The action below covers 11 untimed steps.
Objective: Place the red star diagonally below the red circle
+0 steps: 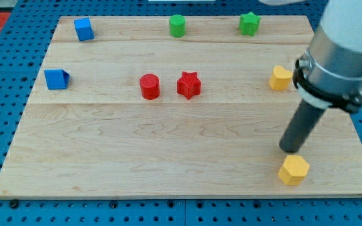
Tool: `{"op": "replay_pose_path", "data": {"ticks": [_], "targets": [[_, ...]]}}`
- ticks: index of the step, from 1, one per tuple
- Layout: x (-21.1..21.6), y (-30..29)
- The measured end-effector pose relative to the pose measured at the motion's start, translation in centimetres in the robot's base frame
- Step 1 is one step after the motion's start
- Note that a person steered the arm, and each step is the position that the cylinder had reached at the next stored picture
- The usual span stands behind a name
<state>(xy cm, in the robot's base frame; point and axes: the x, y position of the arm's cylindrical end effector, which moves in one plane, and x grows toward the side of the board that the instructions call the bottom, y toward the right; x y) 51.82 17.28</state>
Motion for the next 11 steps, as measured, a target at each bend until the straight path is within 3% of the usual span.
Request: {"op": "replay_pose_path", "data": {"ticks": [1,3,5,6,7,8,10,11], "targets": [[-7.7,-1.9],[-16.8,-10.4],[-8.4,-11.9],[-13.2,-12.5],[-14.4,-17.7],[-10.5,-20.0],[-10.1,-21.1],[-4.5,-24.1]]}}
